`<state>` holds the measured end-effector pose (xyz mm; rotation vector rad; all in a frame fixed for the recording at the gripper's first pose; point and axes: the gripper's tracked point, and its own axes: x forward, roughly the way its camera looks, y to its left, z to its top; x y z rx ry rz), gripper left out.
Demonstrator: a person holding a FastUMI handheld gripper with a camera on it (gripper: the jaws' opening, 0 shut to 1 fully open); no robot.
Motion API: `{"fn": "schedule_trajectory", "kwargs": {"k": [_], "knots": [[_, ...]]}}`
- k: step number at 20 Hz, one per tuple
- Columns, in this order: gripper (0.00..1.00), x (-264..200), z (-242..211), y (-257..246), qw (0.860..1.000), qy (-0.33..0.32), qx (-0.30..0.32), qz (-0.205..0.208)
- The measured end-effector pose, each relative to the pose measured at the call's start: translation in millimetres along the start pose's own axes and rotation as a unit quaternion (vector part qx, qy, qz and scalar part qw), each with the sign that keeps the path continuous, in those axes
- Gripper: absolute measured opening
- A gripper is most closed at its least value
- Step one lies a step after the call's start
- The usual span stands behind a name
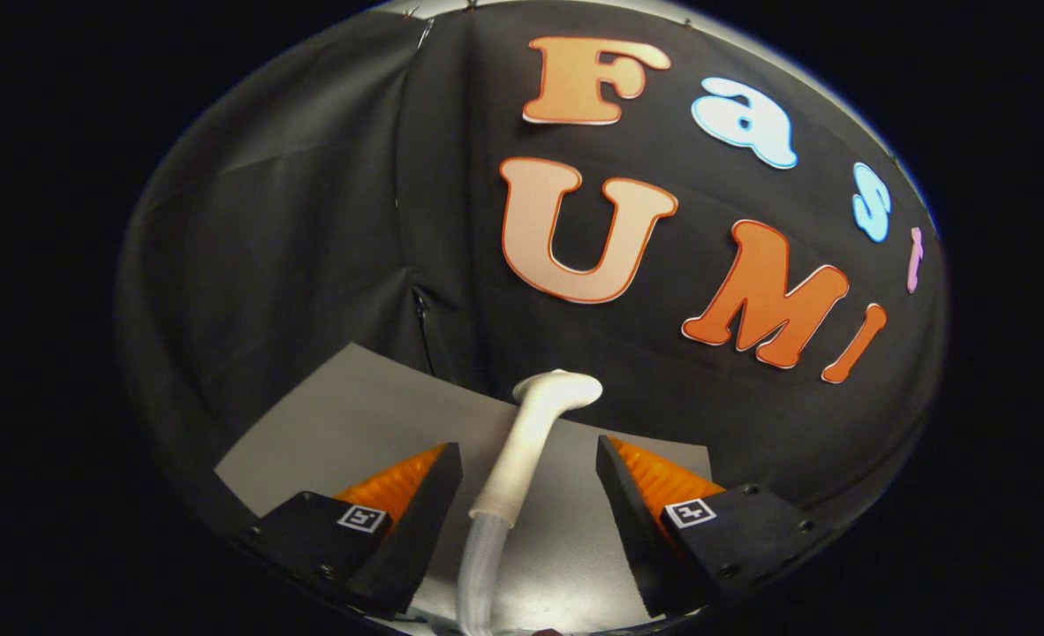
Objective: Iron the clothes twice with a garment steamer, once on the left side and once on the right side.
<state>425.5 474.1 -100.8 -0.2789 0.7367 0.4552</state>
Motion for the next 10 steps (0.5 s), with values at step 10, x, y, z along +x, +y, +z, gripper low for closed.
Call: {"fn": "schedule_trajectory", "kwargs": {"k": [10], "knots": [[0.97, 84, -67, 13, 0.989, 0.145, 0.036, 0.019]]}}
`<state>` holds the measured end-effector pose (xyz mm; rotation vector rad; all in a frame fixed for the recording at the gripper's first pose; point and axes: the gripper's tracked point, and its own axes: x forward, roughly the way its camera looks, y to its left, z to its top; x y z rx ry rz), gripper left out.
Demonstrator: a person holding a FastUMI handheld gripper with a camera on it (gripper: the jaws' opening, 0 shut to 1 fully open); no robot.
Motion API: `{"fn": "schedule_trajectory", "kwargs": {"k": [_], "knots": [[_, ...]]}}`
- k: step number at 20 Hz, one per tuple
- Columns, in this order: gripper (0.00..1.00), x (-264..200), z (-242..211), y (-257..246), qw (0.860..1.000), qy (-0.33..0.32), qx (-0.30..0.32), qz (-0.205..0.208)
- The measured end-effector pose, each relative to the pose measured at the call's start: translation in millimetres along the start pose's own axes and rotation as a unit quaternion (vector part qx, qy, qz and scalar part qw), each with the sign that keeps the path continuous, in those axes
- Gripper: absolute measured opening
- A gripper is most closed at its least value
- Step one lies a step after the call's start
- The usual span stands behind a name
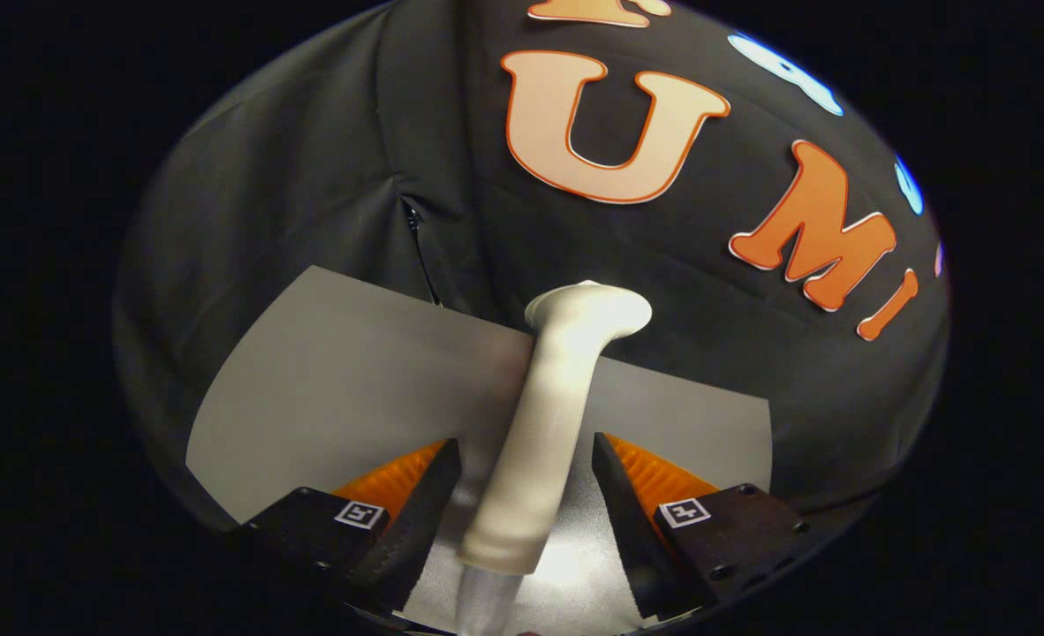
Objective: Iron the clothes twice with a garment steamer, once on the left side and once on the right side.
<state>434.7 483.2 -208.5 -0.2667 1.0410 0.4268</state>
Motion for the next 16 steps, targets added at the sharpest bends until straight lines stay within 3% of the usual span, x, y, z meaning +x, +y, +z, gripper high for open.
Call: {"fn": "schedule_trajectory", "kwargs": {"k": [3, 5, 9, 16], "knots": [[0.91, 10, -2, -4, 1.0, 0.007, 0.029, 0.008], [0.83, 17, -6, 6, 0.997, 0.01, 0.059, 0.039], [0.53, 10, -6, -13, 0.995, -0.008, 0.09, 0.048], [0.5, -64, 21, -15, 0.986, -0.124, 0.092, 0.062]]}}
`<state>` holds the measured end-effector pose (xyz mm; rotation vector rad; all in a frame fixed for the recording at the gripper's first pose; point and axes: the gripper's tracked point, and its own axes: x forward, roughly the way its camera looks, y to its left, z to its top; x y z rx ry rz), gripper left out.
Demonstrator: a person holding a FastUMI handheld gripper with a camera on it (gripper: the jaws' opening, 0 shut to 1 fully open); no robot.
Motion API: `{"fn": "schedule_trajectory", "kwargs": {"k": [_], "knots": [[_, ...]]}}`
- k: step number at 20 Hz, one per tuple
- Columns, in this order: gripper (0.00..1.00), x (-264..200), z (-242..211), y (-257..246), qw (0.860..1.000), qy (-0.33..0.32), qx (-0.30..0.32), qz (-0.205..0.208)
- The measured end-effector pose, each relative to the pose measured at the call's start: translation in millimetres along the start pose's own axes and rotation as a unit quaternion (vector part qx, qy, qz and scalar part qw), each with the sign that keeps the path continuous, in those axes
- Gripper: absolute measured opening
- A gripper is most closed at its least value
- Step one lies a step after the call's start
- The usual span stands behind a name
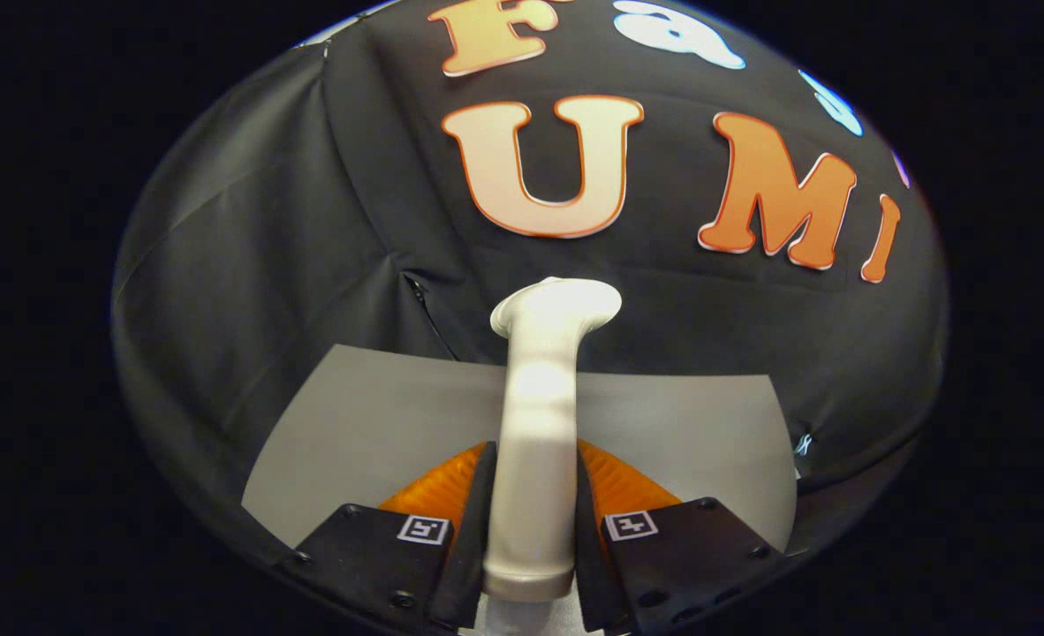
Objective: Iron the clothes twice with a garment steamer, once on the left side and once on the right side.
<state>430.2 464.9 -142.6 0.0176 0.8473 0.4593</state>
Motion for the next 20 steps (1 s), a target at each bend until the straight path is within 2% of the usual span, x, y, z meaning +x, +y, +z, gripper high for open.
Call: {"fn": "schedule_trajectory", "kwargs": {"k": [3, 9, 12, 15, 20], "knots": [[0.5, -42, 5, 17, 0.999, -0.035, -0.017, 0.02], [0.48, -135, -36, 25, 0.992, -0.098, -0.023, 0.072], [0.48, -182, -61, 16, 0.987, -0.132, -0.042, 0.077], [0.46, -227, -81, 5, 0.983, -0.153, -0.033, 0.091], [0.46, -298, -112, -26, 0.976, -0.196, -0.039, 0.086]]}}
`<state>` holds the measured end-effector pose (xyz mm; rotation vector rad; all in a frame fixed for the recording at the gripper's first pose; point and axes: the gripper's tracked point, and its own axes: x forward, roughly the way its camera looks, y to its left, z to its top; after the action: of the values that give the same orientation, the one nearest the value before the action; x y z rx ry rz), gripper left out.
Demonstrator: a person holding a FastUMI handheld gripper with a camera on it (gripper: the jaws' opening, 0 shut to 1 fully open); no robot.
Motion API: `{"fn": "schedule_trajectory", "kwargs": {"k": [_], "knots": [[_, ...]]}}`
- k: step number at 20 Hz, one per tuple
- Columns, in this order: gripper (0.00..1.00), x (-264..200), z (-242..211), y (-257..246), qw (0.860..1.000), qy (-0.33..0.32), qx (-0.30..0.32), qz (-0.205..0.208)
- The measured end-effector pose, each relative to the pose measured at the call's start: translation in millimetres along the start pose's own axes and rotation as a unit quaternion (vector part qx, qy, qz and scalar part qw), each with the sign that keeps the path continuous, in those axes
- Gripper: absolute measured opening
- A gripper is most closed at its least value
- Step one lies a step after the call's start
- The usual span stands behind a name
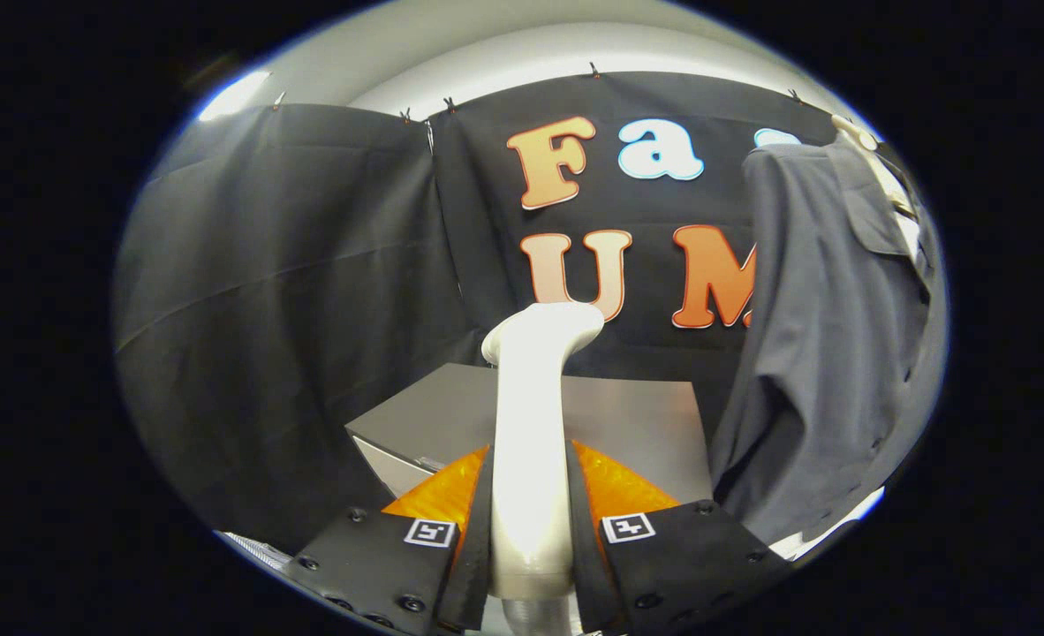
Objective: Iron the clothes twice with a garment steamer, once on the left side and once on the right side.
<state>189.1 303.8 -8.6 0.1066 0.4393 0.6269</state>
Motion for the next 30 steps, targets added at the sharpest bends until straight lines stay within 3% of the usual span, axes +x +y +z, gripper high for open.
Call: {"fn": "schedule_trajectory", "kwargs": {"k": [6, 14, 18, 27, 30], "knots": [[0.46, -83, 10, -28, 0.999, -0.049, -0.016, 0.005], [0.46, -165, 7, -106, 0.992, -0.112, -0.039, -0.034], [0.46, -189, 4, -152, 0.988, -0.133, -0.049, -0.06], [0.38, -195, -45, -205, 0.993, -0.112, 0.008, -0.03], [0.37, -187, -48, -223, 0.99, -0.132, -0.003, -0.052]]}}
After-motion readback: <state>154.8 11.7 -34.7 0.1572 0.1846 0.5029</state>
